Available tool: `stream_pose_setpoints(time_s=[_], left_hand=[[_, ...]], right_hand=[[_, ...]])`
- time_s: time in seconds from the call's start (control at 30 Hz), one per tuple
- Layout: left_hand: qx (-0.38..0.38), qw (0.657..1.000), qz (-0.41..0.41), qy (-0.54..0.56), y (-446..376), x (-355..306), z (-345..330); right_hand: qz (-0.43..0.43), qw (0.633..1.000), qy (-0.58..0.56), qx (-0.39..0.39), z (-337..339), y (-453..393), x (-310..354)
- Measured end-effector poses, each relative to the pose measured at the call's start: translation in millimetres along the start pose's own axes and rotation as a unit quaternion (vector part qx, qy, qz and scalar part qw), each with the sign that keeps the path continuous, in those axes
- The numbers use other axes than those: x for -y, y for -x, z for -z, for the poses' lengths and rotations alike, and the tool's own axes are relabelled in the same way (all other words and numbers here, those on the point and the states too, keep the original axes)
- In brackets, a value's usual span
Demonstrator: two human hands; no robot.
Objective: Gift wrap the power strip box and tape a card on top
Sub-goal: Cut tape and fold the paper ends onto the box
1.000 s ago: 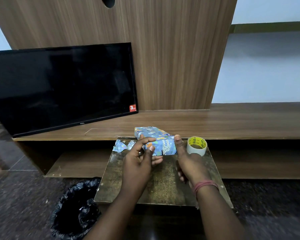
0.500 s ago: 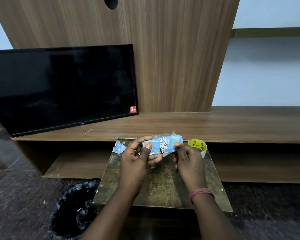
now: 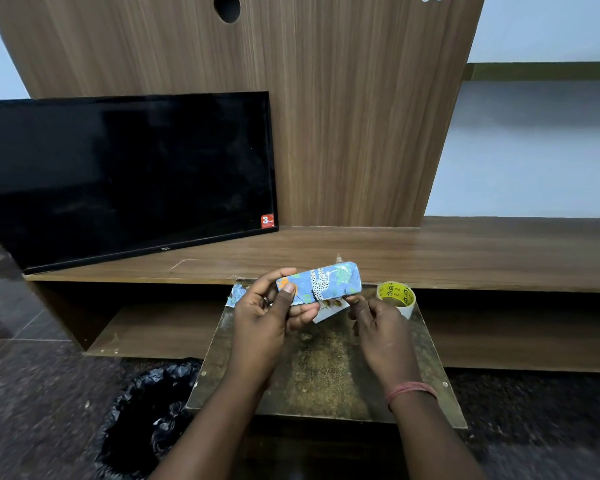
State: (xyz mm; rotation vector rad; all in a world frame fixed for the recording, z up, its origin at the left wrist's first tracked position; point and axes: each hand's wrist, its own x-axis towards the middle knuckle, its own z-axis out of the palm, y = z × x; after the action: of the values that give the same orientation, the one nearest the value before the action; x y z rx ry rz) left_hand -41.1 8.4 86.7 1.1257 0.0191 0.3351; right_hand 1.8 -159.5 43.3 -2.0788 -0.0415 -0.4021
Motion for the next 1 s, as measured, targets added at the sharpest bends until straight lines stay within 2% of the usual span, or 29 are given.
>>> stream_pose_setpoints(time_s=[0.23, 0.37, 0.5, 0.6, 0.77, 0.83, 0.93, 1.0], left_hand=[[-0.010, 1.000, 0.000, 0.005, -2.2, -1.3, 2.3], [-0.006, 1.000, 0.006, -0.020, -1.8, 2.9, 4.8], [0.014, 0.998, 0.000, -0.065, 1.3, 5.8, 4.6], [0.040, 0.995, -0.018, -0.092, 6.0, 7.5, 2.4], [0.080, 0.985, -0.052, -0.145, 8.5, 8.2, 5.2], [0.093, 0.980, -0.067, -0.163, 8.6, 10.1, 8.5], [0.114, 0.976, -0.053, -0.179, 7.2, 13.2, 16.5], [0.142, 0.970, -0.038, -0.196, 5.9, 9.1, 22.5]], right_hand=[[-0.006, 0.999, -0.036, -0.008, 6.1, 1.5, 10.1], [0.018, 0.974, -0.214, -0.074, 20.1, 6.3, 38.8], [-0.029, 0.942, -0.334, 0.001, 16.6, 1.7, 55.2], [-0.091, 0.917, -0.389, 0.021, 6.7, -3.8, 50.1], [-0.214, 0.822, -0.526, 0.040, 7.2, -14.2, 48.0], [-0.260, 0.790, -0.549, 0.082, 8.2, -16.0, 42.6], [-0.265, 0.767, -0.560, 0.166, 8.0, -11.0, 36.2], [-0.255, 0.764, -0.570, 0.162, 8.6, -11.2, 31.9]])
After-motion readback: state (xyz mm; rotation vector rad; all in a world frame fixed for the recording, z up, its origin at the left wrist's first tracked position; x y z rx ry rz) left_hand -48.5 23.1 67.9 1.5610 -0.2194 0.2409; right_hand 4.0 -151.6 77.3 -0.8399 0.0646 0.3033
